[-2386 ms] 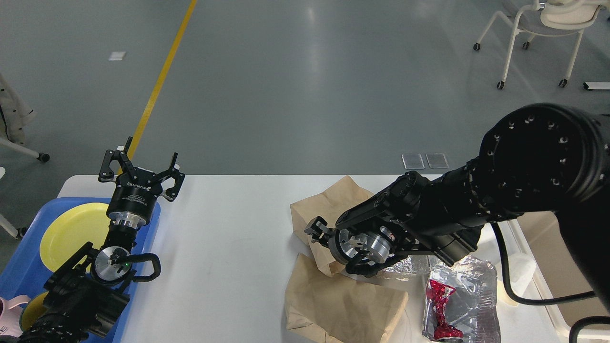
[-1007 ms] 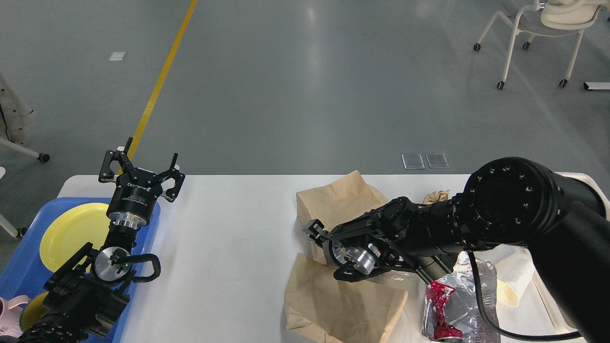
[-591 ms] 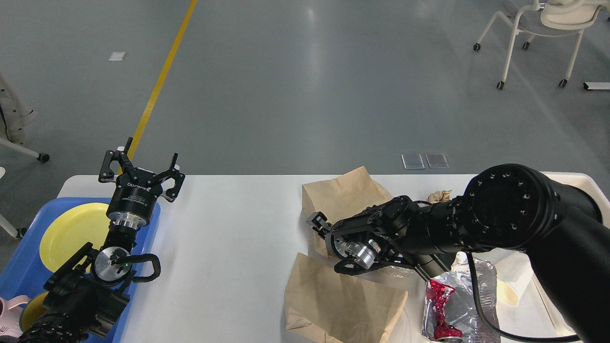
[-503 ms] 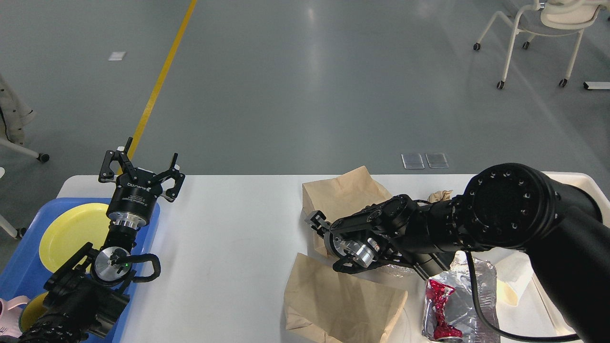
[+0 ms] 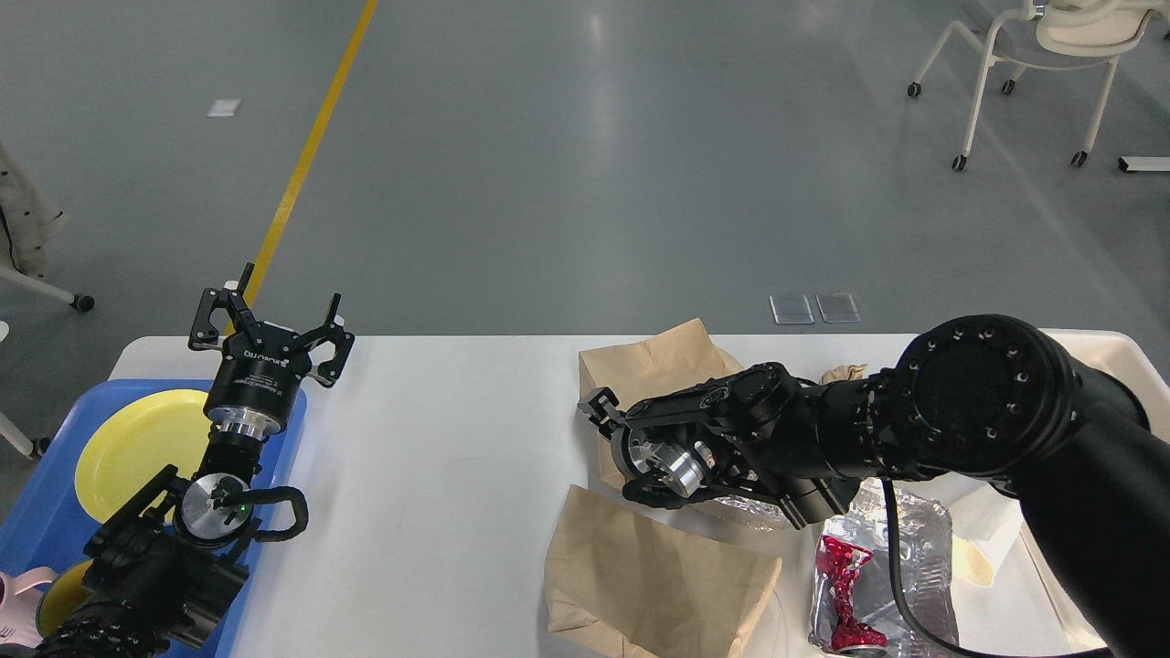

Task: Tidy desktop
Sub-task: 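Lower the right gripper onto the brown paper bag and grasp it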

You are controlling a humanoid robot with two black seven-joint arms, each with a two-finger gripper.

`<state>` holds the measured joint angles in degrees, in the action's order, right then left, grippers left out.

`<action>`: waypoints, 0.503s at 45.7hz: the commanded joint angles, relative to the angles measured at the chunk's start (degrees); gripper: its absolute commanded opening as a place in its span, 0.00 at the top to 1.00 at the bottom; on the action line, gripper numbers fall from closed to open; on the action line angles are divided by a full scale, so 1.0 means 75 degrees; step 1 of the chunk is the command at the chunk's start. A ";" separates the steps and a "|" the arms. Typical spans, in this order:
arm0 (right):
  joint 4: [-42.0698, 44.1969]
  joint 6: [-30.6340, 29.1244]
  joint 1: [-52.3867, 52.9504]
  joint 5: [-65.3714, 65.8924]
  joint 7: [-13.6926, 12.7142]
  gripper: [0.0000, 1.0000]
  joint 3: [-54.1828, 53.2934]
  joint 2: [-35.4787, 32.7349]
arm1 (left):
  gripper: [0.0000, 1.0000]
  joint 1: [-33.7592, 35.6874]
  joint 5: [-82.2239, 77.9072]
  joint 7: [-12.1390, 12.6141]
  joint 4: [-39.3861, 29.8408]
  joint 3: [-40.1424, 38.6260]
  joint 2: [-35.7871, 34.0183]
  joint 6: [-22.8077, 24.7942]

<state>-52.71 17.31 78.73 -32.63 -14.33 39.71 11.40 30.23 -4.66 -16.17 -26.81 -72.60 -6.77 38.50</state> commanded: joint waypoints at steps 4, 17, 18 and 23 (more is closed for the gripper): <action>0.0044 0.0222 -0.0079 -0.0020 -0.0023 0.02 -0.0033 0.0028 | 0.03 0.0000 0.0000 0.0000 0.0000 0.0000 0.0000 0.0000; 0.0712 0.0984 -0.0758 -0.0512 0.0082 0.05 -0.0572 -0.0031 | 0.03 0.0000 0.0000 0.0000 0.0000 0.0000 0.0000 0.0000; 0.0724 0.1042 -0.0794 -0.0512 0.0094 0.06 -0.0607 -0.0031 | 0.03 0.0000 0.0000 0.0000 0.0000 0.0000 0.0000 0.0000; 0.0724 0.1230 -0.0829 -0.0512 0.0152 0.13 -0.0748 -0.0043 | 0.03 0.0000 0.0000 0.0000 0.0000 0.0000 0.0000 0.0000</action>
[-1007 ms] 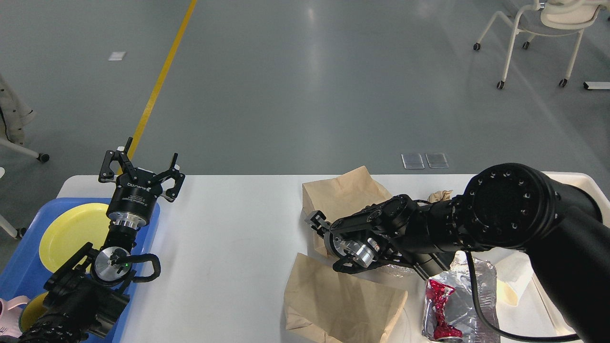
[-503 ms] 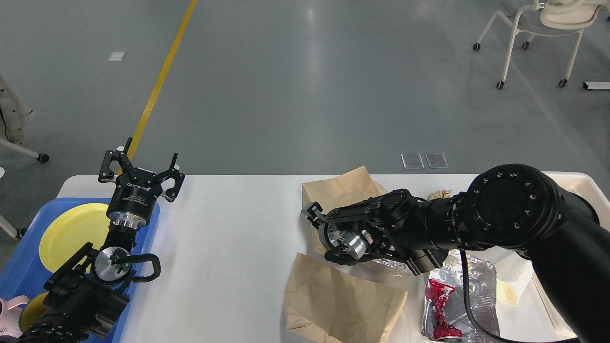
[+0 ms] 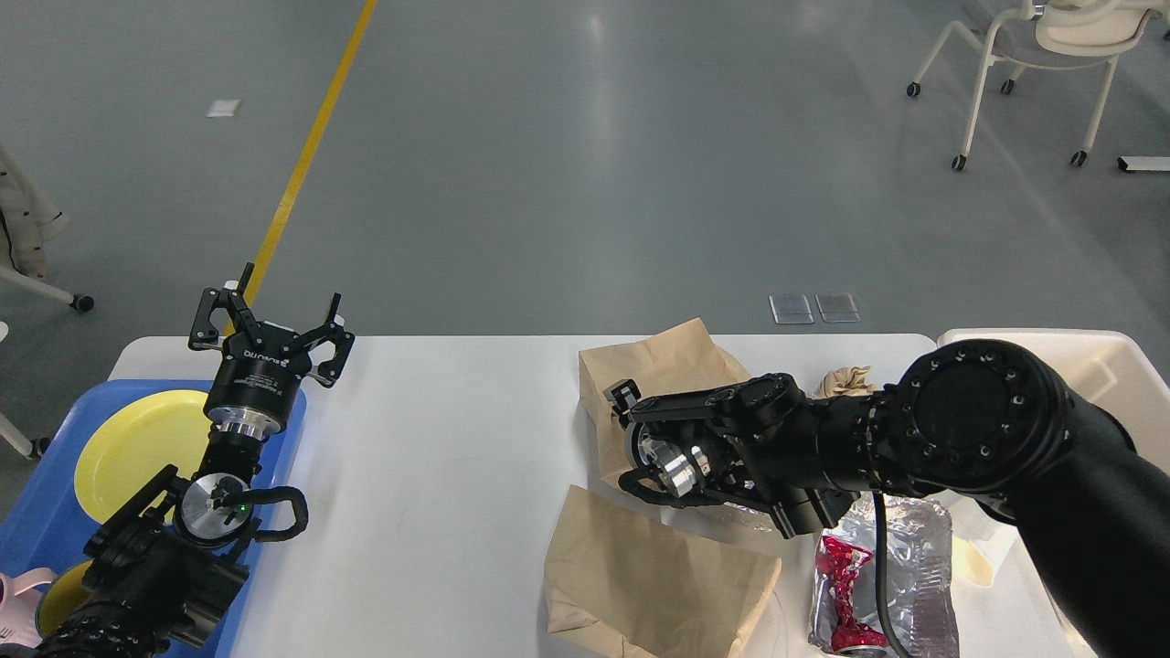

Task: Tidy desktop
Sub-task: 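Lower the right gripper onto the brown paper bag and grasp it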

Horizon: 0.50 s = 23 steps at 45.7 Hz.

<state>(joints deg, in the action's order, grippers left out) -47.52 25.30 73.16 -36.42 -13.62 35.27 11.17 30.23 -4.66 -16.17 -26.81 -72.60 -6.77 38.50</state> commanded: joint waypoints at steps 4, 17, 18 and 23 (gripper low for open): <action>0.0032 0.0178 -0.0215 0.0027 0.0152 0.36 -0.0237 -0.0012 | 0.03 0.0000 0.0000 0.0000 0.0000 0.0000 0.0000 0.0000; -0.0015 0.0166 -0.0672 0.0332 0.0492 1.00 -0.0565 -0.0024 | 0.03 0.0000 0.0000 0.0000 0.0000 0.0000 0.0000 0.0000; -0.0015 0.0178 -0.0707 0.0402 0.0504 1.00 -0.0577 -0.0024 | 0.03 0.0000 0.0000 0.0000 0.0000 0.0000 0.0000 0.0000; -0.0132 0.0400 -0.0731 0.0590 0.0515 1.00 -0.0589 -0.0024 | 0.03 0.0000 0.0000 0.0000 0.0000 0.0000 0.0000 0.0000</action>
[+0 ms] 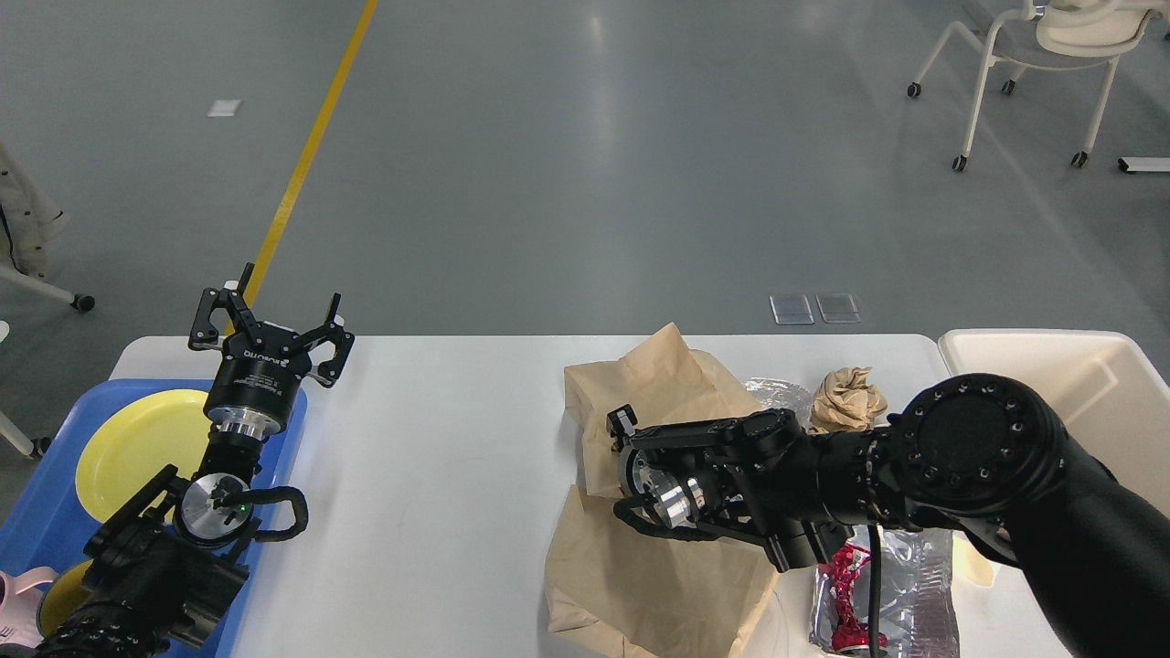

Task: Tidy desktop
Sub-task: 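Lower the right gripper onto the brown paper bag and grasp it, then lift the brown paper bag with the right gripper and drop it into the white bin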

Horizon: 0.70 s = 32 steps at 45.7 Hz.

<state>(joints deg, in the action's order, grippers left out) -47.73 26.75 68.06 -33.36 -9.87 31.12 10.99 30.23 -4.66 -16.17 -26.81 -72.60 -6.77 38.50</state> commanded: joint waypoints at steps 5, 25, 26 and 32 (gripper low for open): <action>-0.0233 0.0429 0.0042 0.0182 0.0015 1.00 -0.0142 0.0023 | 0.03 0.0000 0.0000 0.0000 0.0000 0.0000 0.0000 0.0000; -0.1170 0.0394 0.1447 0.0334 0.0027 1.00 -0.0095 0.0258 | 0.03 0.0000 0.0000 0.0000 0.0000 0.0000 0.0000 0.0000; -0.1287 0.0382 0.1611 0.0404 0.0015 1.00 -0.0083 0.0246 | 0.03 0.0000 0.0000 0.0000 0.0000 0.0000 0.0000 0.0000; -0.2083 0.0300 0.2806 0.0768 -0.0044 1.00 0.0828 0.0164 | 0.03 0.0000 0.0000 0.0000 0.0000 0.0000 0.0000 0.0000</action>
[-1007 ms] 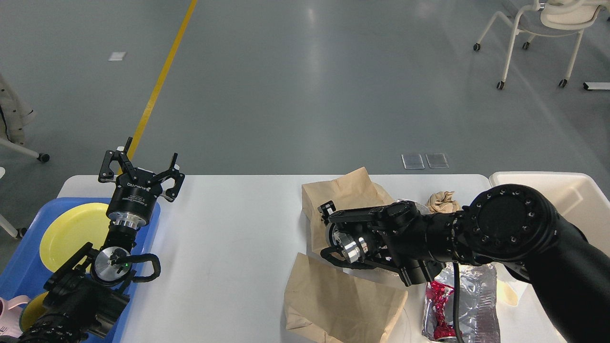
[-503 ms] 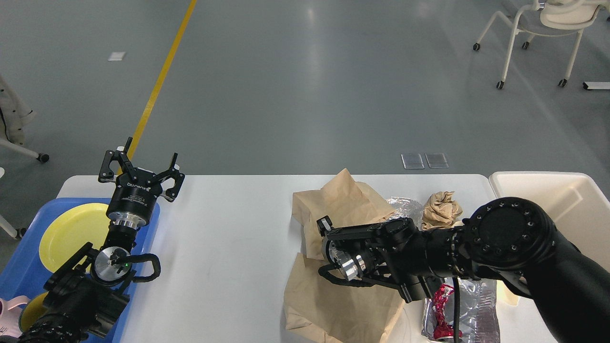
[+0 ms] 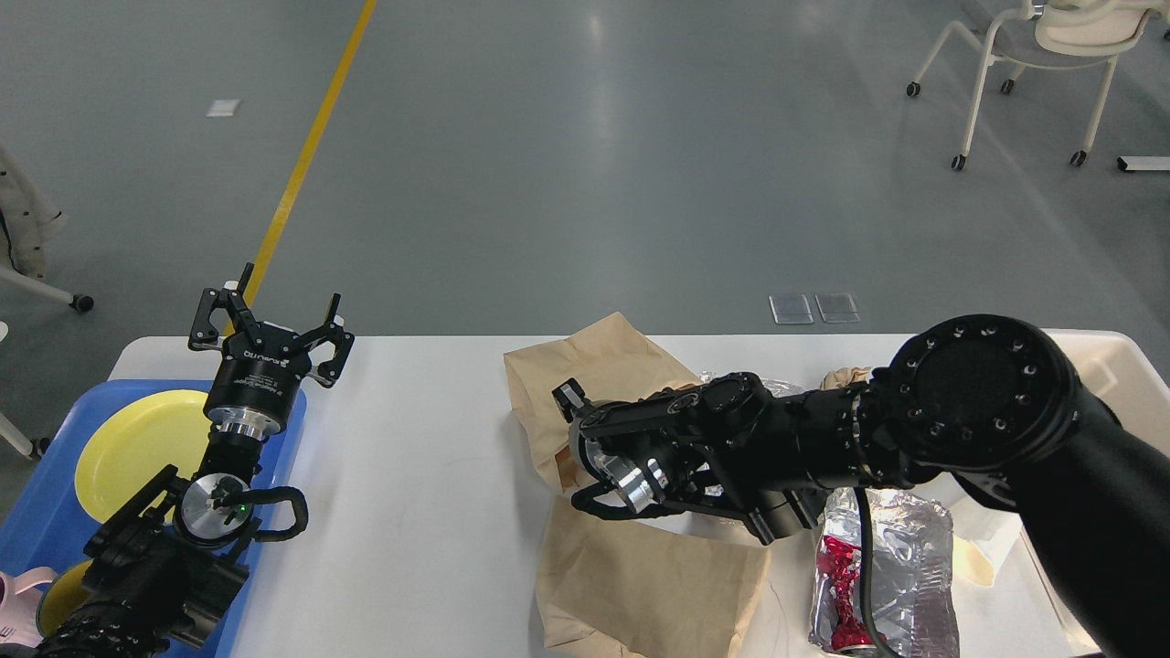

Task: Tidy desktop
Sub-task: 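Lift the brown paper bag with the right gripper and drop it into the white bin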

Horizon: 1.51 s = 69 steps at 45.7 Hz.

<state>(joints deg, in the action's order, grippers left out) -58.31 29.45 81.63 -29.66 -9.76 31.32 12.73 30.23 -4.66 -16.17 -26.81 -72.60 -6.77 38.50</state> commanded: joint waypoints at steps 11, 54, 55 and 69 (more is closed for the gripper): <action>-0.2104 -0.3125 0.3727 0.1844 -0.0023 1.00 0.2046 -0.1836 | 0.03 0.0000 0.0000 0.0000 0.0000 0.0000 0.0000 0.0000; -0.2175 -1.0819 0.7995 0.4974 -0.0105 1.00 0.3333 -0.4873 | 0.03 0.0000 0.0000 0.0000 0.0000 0.0000 0.0000 0.0000; -0.2082 -1.0690 0.7890 0.5044 -0.0093 1.00 0.3579 -0.4896 | 0.03 0.0000 0.0000 0.0000 0.0000 0.0000 0.0000 0.0000; 0.0319 -0.8604 0.4177 0.6181 -0.0070 1.00 0.4332 -0.6536 | 0.03 0.0000 0.0000 0.0000 0.0000 0.0000 0.0000 0.0000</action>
<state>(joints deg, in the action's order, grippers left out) -64.16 -41.13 124.41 14.32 -10.29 64.48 -32.35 30.24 -4.66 -16.17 -26.81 -72.60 -6.77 38.50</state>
